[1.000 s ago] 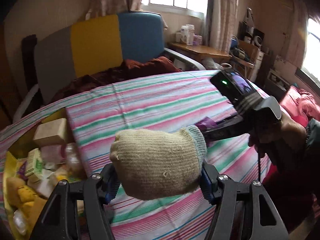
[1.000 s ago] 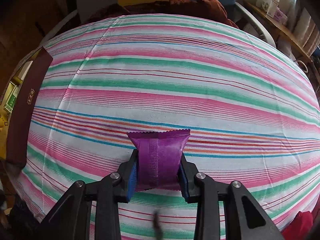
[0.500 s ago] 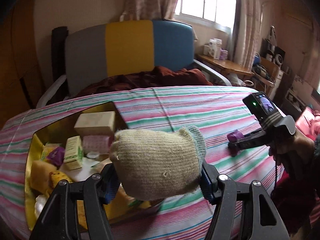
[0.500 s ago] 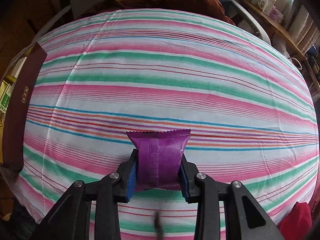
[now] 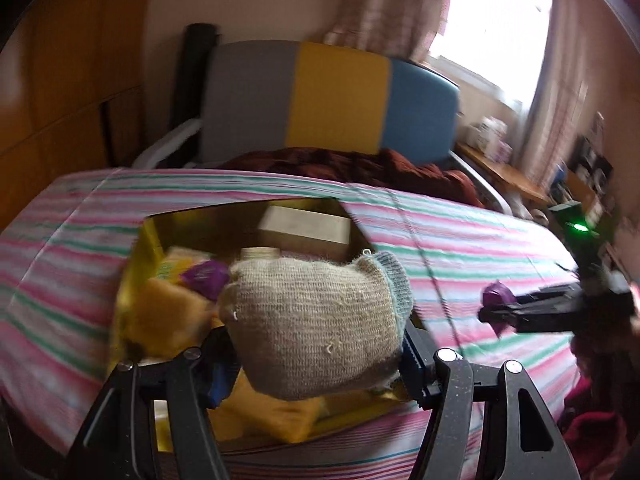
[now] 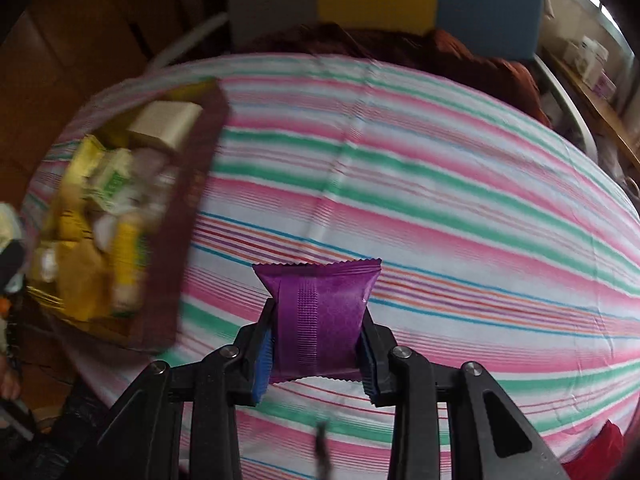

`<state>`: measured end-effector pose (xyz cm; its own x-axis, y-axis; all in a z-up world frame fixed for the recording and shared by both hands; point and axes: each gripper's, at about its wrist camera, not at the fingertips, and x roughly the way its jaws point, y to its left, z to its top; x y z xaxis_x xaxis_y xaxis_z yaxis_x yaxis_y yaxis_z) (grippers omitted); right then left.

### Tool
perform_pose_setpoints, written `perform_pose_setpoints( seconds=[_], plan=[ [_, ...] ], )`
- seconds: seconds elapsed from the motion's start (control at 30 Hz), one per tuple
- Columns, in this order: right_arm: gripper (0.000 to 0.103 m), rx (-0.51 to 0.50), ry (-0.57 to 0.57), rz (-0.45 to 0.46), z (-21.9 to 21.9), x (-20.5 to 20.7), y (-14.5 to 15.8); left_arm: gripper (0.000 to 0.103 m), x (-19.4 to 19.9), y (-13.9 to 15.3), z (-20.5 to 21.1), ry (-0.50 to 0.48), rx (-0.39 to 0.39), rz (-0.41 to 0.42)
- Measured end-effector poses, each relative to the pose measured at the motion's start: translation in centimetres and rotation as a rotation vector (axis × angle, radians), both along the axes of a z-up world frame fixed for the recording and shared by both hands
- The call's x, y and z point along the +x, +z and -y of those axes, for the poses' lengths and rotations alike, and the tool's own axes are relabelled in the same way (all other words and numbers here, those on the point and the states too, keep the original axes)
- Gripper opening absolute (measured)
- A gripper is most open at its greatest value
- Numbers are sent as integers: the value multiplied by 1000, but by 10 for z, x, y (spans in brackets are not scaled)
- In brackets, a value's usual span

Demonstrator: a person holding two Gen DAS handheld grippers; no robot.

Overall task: Organize objects
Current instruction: 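Carry the cream sock and purple packet over the gold tray with both tools, then drop the sock and purple packet into the gold tray and open both tools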

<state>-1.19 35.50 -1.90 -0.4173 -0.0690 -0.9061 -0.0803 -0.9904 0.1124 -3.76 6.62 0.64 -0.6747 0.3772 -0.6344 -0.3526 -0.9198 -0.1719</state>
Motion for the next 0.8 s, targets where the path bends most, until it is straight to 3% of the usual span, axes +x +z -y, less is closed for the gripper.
perform_pose_setpoints(
  seconds=[0.17,0.37,0.63,0.8],
  plan=[
    [35,-105,123,-114,65,-11,22,66,-8,-3,61,138,18,10],
    [35,-164,237,-112,123,-29,13,66,-14,-9,107,253,22,31],
    [36,-166,233,-61,156,-48,-16,66,-27,-9,97,229,26,34],
    [42,-179,232,-42,161,-52,-29,66,-51,-16,77,194,79,98]
  ],
)
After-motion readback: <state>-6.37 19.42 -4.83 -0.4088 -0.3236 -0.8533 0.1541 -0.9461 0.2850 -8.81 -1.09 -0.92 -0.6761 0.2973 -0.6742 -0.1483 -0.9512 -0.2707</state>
